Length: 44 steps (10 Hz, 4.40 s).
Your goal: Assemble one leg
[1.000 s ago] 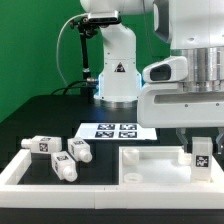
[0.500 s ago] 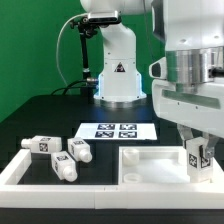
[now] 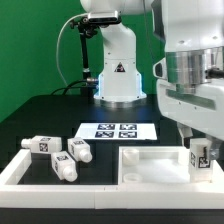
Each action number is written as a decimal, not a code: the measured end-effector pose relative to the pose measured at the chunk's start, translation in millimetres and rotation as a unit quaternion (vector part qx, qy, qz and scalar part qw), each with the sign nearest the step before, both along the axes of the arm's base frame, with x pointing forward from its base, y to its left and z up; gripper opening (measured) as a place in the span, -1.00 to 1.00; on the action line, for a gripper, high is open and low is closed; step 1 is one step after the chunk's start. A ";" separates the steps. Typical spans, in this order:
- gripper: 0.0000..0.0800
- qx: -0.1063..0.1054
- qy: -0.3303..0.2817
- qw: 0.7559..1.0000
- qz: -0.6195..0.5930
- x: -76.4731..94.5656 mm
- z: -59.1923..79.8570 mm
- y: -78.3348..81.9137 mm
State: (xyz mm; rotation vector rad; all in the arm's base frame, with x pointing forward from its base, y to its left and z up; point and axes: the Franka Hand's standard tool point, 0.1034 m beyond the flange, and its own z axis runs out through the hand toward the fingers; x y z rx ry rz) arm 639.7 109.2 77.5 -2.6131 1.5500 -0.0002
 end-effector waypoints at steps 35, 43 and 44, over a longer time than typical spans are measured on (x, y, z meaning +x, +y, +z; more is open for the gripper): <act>0.62 -0.040 -0.035 0.913 0.405 -0.9 -5.9 6.5; -0.28 -0.025 -0.009 0.999 0.045 -0.7 -7.4 5.9; -0.28 -0.012 0.001 0.998 -0.055 0.1 -7.4 5.7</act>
Offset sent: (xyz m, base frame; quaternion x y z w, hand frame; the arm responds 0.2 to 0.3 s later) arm 0.0000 0.0000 0.0000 0.0000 0.0000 -0.1296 0.9916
